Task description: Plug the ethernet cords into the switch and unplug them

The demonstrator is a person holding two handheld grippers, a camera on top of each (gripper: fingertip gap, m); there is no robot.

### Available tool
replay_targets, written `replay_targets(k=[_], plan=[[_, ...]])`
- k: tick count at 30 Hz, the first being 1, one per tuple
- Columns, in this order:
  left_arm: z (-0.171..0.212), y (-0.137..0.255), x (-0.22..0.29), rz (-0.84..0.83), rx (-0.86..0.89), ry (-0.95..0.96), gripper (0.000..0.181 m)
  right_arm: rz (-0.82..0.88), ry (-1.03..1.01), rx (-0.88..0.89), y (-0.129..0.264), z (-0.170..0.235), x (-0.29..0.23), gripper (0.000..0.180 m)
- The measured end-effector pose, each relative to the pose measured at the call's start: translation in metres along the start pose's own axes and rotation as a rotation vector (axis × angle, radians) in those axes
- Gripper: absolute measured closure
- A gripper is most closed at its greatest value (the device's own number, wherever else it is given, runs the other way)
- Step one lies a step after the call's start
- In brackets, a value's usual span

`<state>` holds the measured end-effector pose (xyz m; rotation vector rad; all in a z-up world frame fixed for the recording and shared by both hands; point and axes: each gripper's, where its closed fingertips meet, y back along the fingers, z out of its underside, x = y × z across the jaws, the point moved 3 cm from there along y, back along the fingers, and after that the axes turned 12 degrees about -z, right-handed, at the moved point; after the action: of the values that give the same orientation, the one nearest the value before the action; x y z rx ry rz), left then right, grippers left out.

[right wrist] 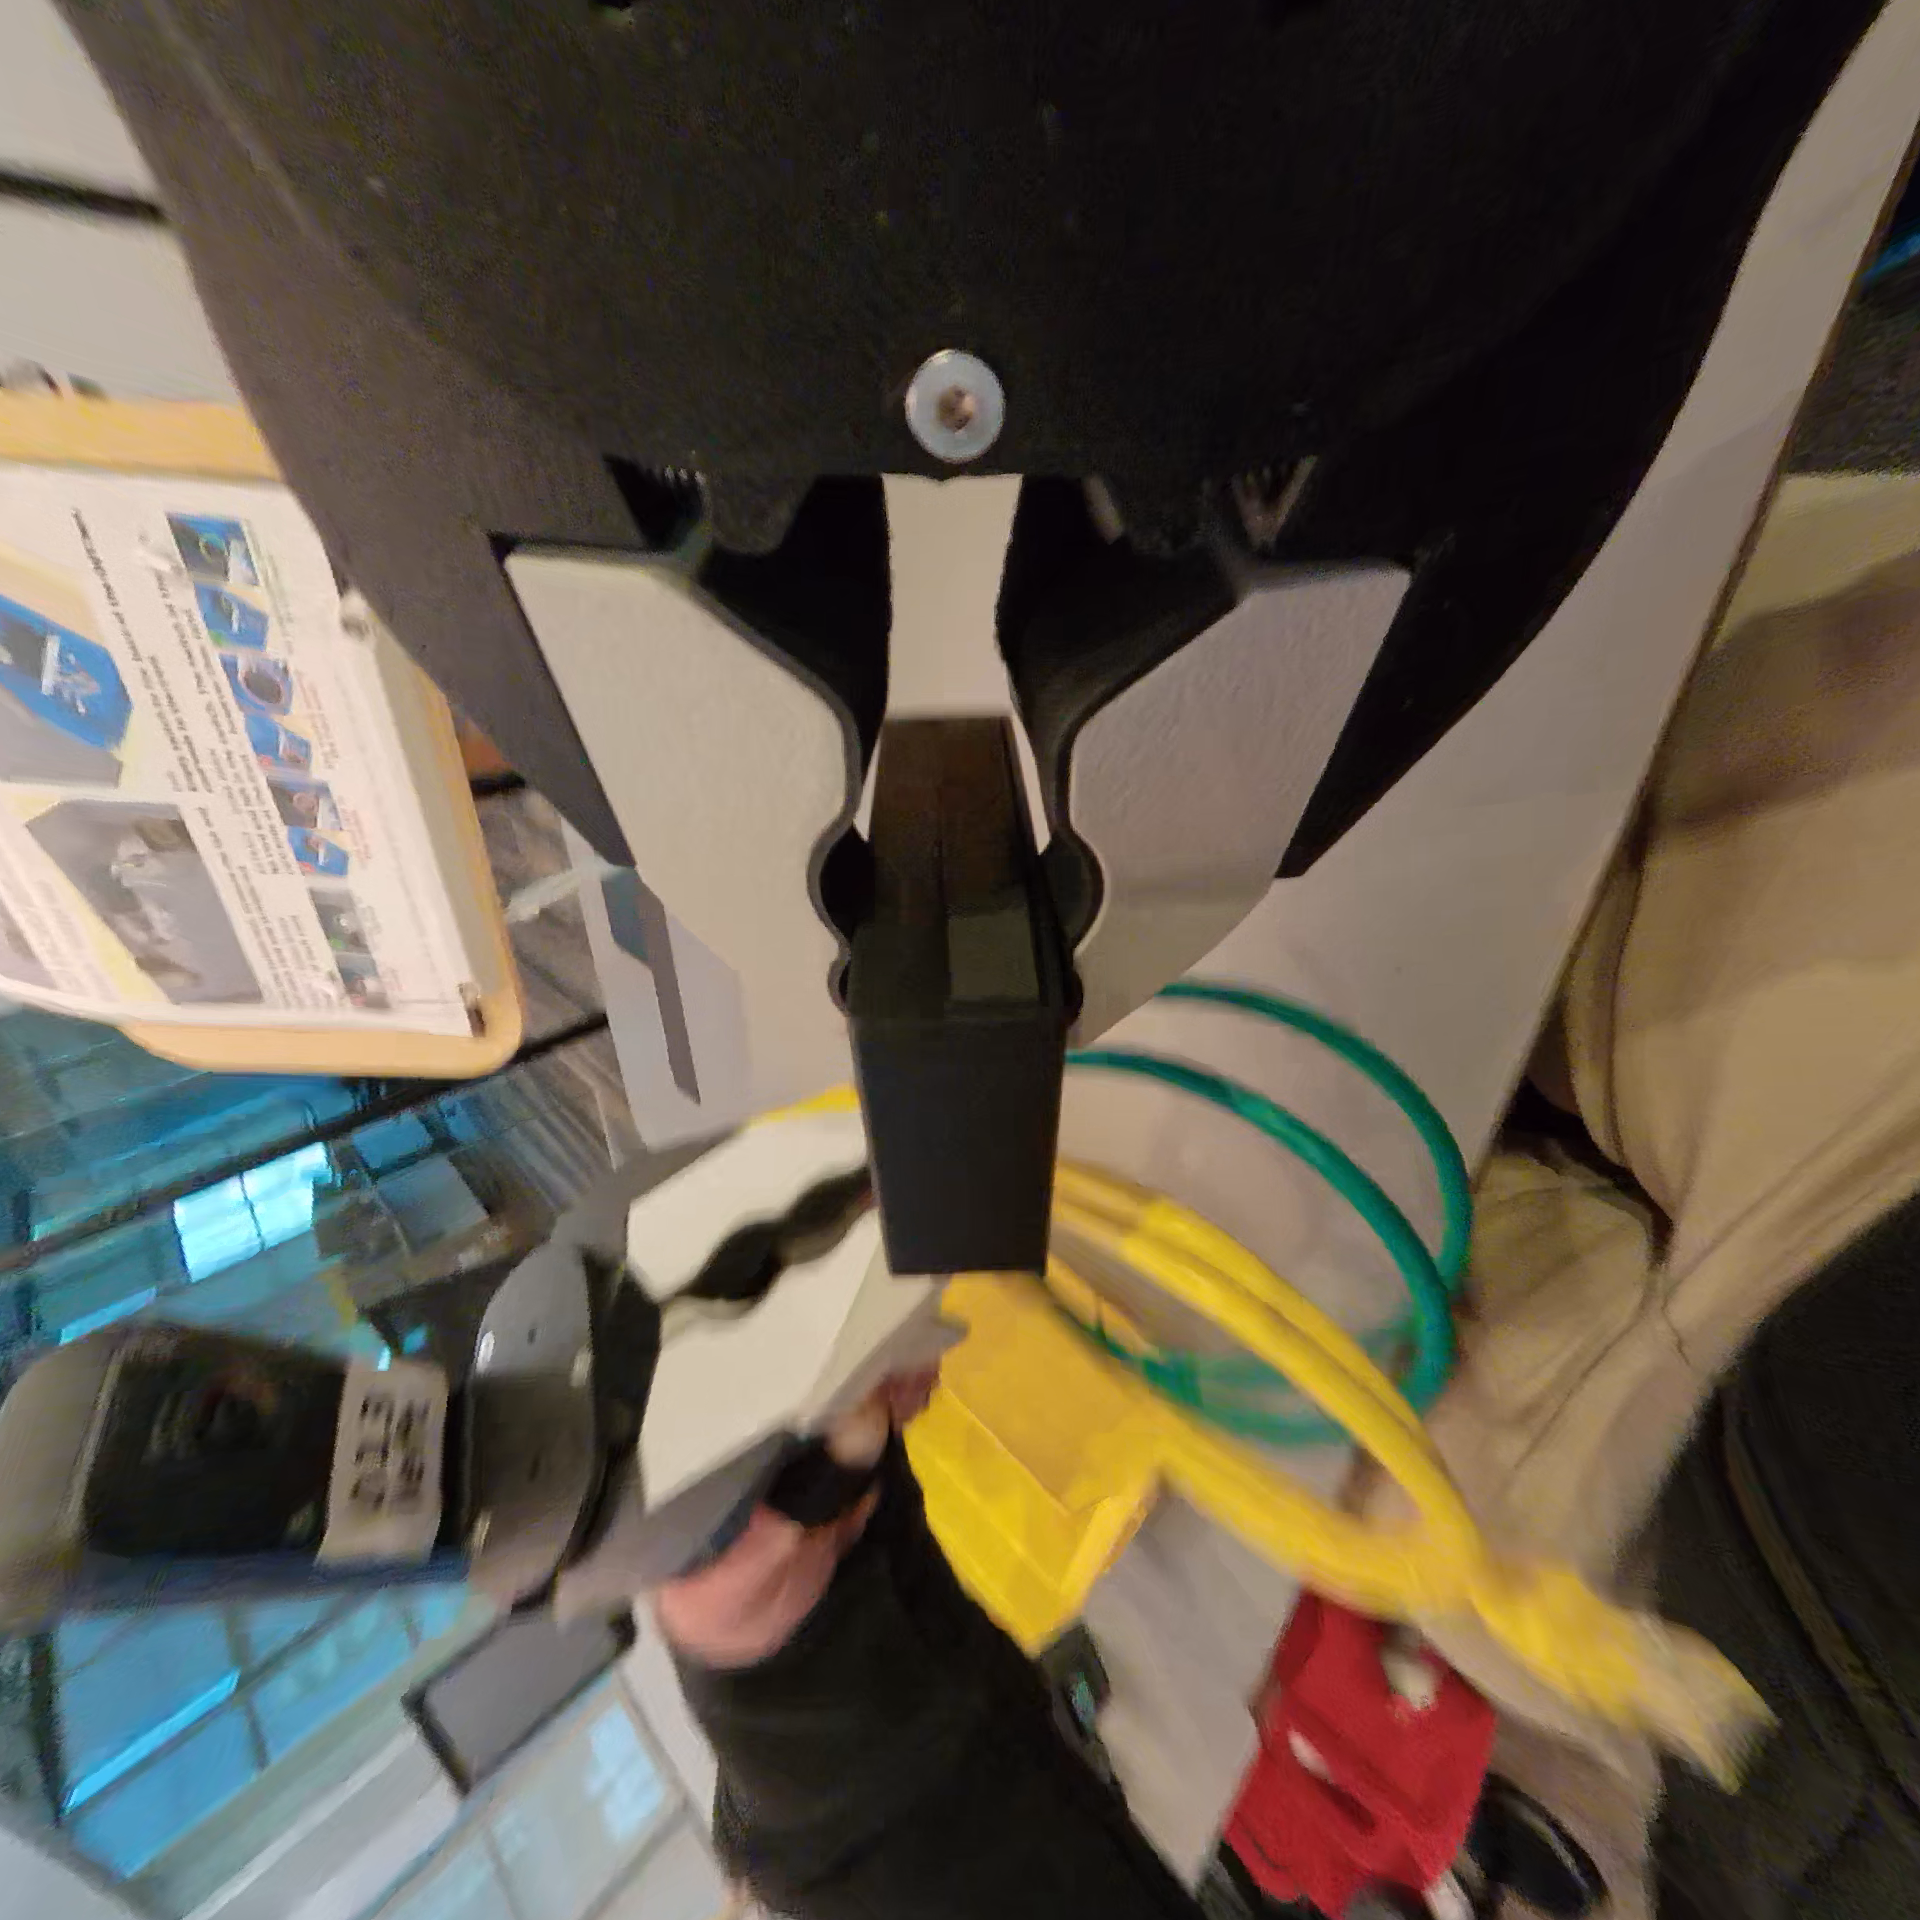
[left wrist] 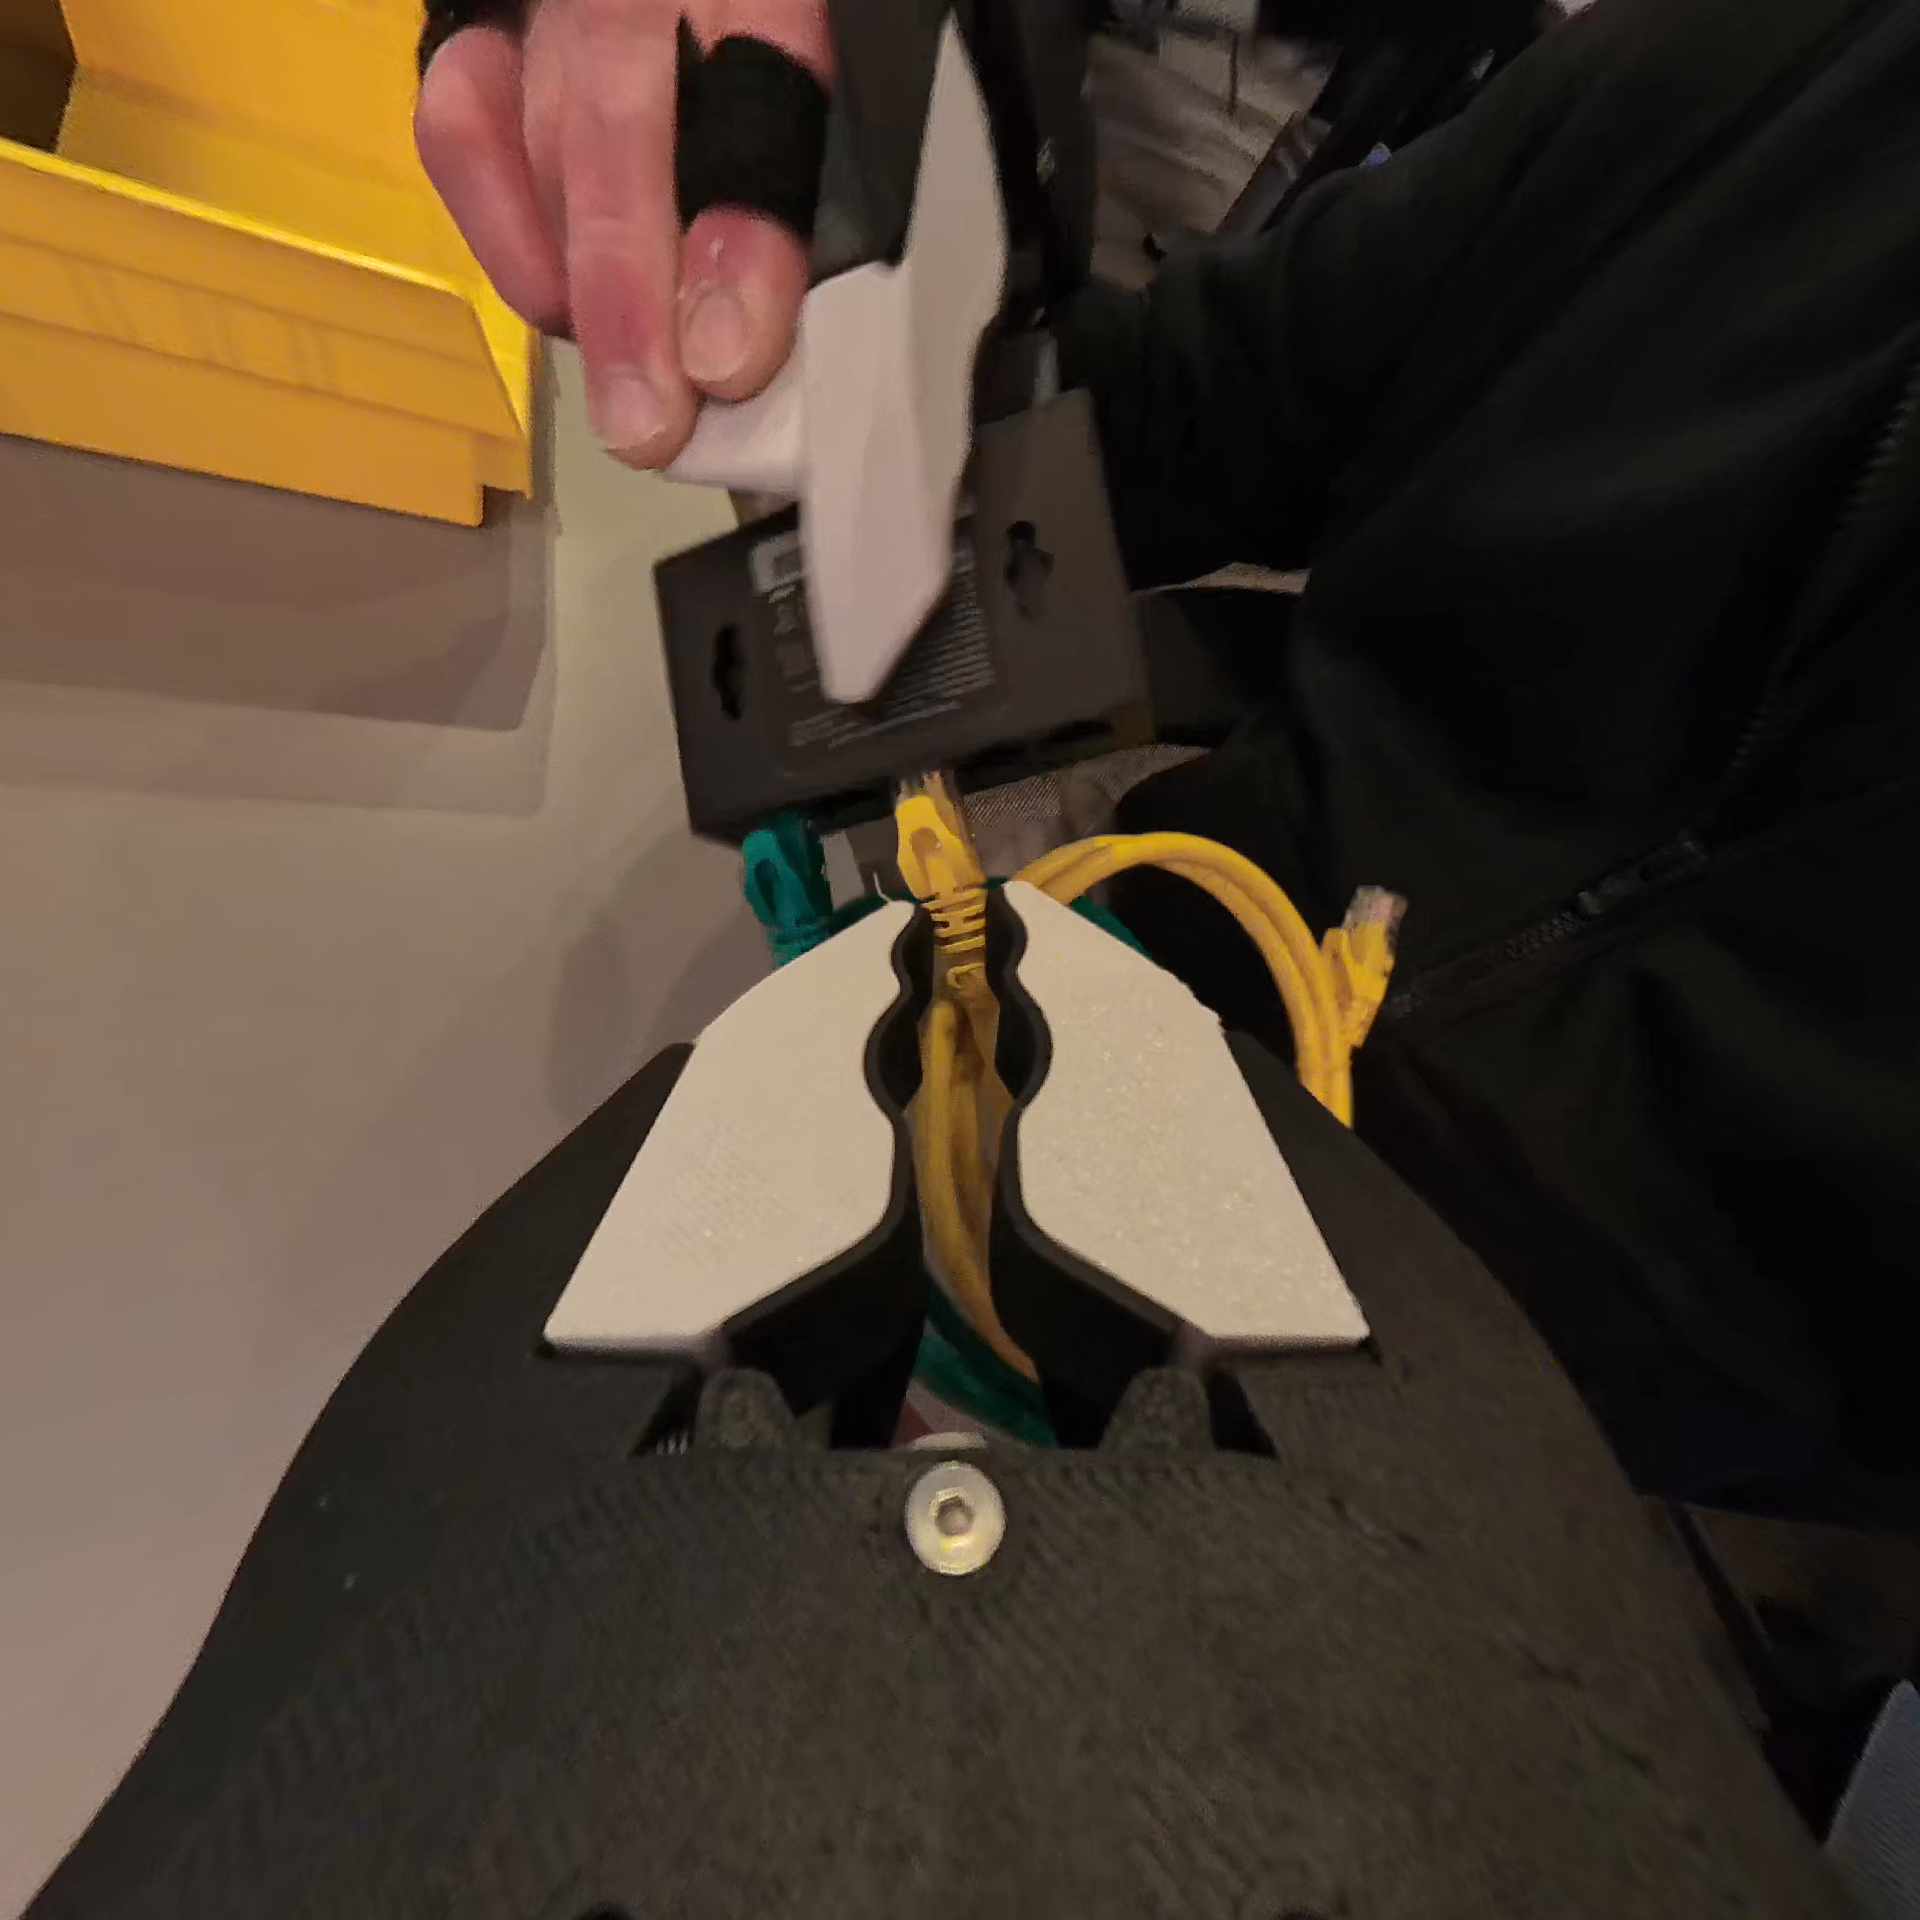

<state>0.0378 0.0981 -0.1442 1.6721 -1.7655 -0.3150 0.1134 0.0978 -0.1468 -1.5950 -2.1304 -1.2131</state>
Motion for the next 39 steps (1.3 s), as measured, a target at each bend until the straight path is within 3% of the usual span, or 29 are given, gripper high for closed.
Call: replay_targets(k=[1, 3, 9, 24, 29, 33, 39], plan=[[-0.005, 0.003, 0.006, 0.031, 0.049, 0.012, 0.172, 0.007, -0.012, -0.069, -0.001, 0.011, 0.001, 0.15], [-0.009, 0.002, 0.02, 0.095, 0.052, -0.023, 0.174, -0.018, -0.026, -0.085, -0.008, 0.018, -0.004, 0.15], [0.006, -0.003, 0.0, -0.071, 0.016, 0.067, 0.173, 0.017, -0.032, -0.044, -0.006, 0.013, -0.002, 0.15], [0.014, -0.01, -0.012, -0.171, 0.052, 0.05, 0.174, 0.006, -0.063, -0.073, -0.013, 0.022, -0.003, 0.15], [0.006, 0.004, -0.021, -0.267, 0.096, 0.025, 0.172, 0.134, 0.002, -0.135, -0.012, 0.029, 0.011, 0.15], [0.016, 0.0, -0.025, -0.357, 0.053, 0.002, 0.172, 0.128, 0.008, -0.242, -0.019, 0.039, 0.009, 0.149], [0.013, 0.0, -0.023, -0.469, 0.022, -0.046, 0.172, 0.097, -0.035, -0.358, -0.017, 0.043, 0.009, 0.129]])
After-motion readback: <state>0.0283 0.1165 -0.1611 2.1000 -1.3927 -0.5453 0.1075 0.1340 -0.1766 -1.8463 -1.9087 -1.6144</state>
